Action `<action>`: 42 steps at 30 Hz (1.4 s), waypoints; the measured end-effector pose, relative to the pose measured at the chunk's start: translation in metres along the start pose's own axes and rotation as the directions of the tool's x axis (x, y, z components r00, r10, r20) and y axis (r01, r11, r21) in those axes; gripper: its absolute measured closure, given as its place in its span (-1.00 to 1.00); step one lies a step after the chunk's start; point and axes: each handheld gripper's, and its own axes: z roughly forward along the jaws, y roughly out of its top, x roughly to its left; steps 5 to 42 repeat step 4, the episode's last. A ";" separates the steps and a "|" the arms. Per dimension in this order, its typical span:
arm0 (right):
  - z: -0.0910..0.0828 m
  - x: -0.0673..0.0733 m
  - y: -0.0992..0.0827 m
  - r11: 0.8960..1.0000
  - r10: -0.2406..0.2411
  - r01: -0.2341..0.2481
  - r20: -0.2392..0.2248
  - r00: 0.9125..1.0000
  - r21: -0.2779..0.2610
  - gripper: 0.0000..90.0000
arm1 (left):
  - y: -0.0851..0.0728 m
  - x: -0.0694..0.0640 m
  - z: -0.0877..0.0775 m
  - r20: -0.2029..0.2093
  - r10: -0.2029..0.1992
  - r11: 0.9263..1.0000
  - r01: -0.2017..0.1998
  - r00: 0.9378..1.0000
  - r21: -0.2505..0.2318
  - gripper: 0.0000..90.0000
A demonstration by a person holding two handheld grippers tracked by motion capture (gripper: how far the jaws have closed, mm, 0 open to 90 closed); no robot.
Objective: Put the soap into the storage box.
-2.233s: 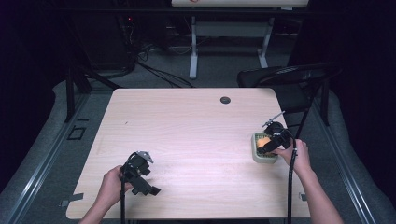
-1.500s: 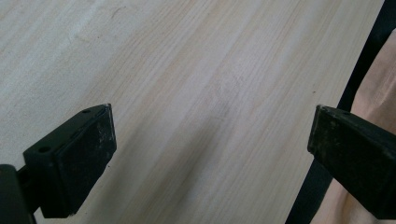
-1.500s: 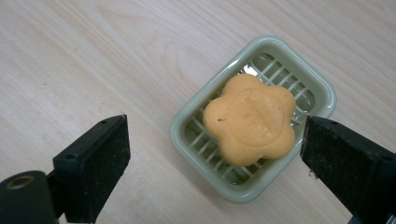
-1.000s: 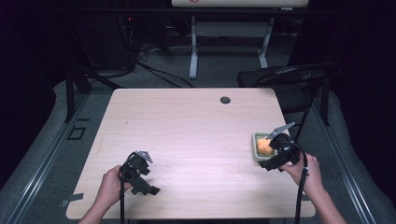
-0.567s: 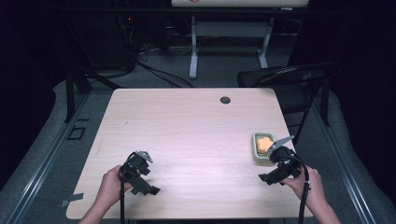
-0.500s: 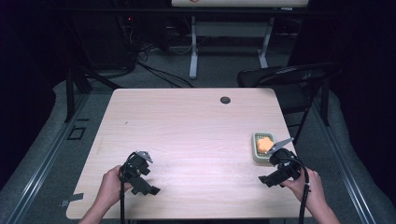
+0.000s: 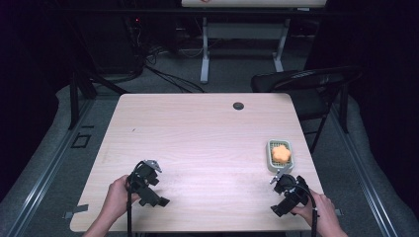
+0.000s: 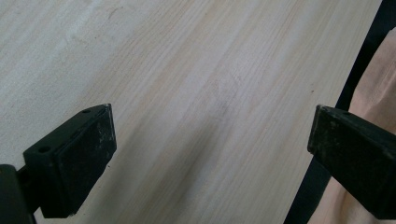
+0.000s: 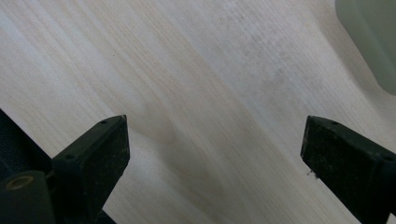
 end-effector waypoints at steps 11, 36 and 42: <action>0.003 0.000 0.001 1.000 -0.002 0.002 -0.003 1.000 0.010 -0.83 | 0.000 0.000 0.001 -0.013 -0.001 1.000 0.001 1.000 0.002 -0.97; 0.003 0.000 0.001 1.000 -0.002 0.002 -0.003 1.000 0.010 -0.83 | 0.000 0.000 0.001 -0.013 -0.001 1.000 0.001 1.000 0.002 -0.97; 0.003 0.000 0.001 1.000 -0.002 0.002 -0.003 1.000 0.010 -0.83 | 0.000 0.000 0.001 -0.013 -0.001 1.000 0.001 1.000 0.002 -0.97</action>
